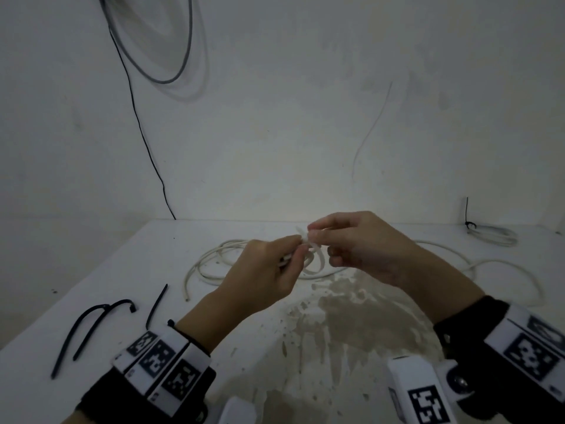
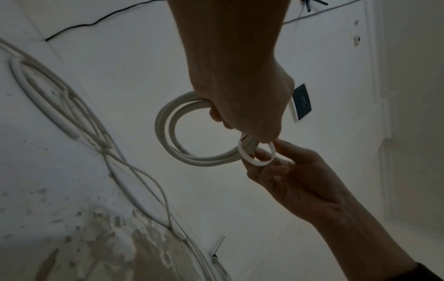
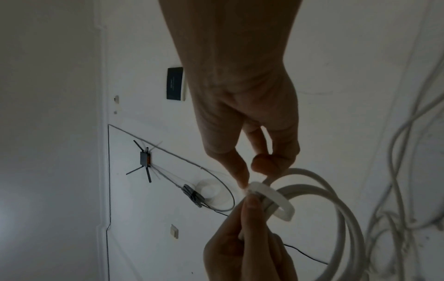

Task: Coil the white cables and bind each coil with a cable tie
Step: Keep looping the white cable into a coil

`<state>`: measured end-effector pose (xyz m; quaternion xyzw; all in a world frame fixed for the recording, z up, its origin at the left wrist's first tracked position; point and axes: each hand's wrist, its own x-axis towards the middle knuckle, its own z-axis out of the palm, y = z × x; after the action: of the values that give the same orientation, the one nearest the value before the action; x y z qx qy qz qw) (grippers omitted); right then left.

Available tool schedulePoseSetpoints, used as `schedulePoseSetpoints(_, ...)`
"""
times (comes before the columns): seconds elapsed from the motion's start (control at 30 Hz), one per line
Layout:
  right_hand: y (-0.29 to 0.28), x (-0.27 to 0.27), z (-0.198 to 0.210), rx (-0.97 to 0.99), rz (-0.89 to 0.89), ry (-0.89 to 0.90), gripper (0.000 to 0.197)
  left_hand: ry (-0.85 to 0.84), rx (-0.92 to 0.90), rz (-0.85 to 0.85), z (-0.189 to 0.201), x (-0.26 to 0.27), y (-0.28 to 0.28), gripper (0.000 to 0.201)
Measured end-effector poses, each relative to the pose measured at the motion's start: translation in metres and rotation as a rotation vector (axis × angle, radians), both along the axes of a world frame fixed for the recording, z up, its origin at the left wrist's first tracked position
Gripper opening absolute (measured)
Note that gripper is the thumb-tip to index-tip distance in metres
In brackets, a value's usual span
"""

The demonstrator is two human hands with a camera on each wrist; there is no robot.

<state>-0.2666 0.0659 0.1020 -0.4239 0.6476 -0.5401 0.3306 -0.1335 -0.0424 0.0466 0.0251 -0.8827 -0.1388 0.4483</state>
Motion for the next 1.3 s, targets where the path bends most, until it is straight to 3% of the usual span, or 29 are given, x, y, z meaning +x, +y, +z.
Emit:
schedulePoseSetpoints(0.23, 0.009, -0.002, 0.017, 0.007, 0.121, 0.236, 0.007, -0.092, -0.034, -0.086, 0.007, 0.003, 0.002, 0.031)
schedulePoseSetpoints(0.43, 0.006, 0.002, 0.019, 0.033, 0.147, 0.001, 0.016, -0.095, -0.008, -0.152, 0.017, 0.007, 0.009, 0.03)
schedulePoseSetpoints(0.63, -0.003, 0.0, 0.027, -0.153, -0.094, -0.236, 0.016, -0.161, 0.019, -0.208, 0.02, 0.013, 0.018, 0.032)
schedulePoseSetpoints(0.87, -0.015, 0.003, 0.023, -0.253, -0.294, -0.154, 0.018, -0.134, 0.038, -0.143, 0.028, 0.012, 0.015, 0.04)
schedulePoseSetpoints(1.03, -0.008, 0.01, 0.032, -0.185, -0.181, -0.059, 0.028, -0.245, 0.316, 0.037, 0.019, 0.005, 0.011, 0.027)
schedulePoseSetpoints(1.1, -0.003, 0.013, 0.034, -0.161, -0.145, -0.041, 0.034, -0.216, 0.421, 0.041, 0.015, 0.004, 0.011, 0.03)
schedulePoseSetpoints(1.3, -0.007, 0.017, 0.036, -0.23, -0.183, -0.253, 0.023, -0.081, 0.511, 0.023, 0.008, -0.001, 0.02, 0.022)
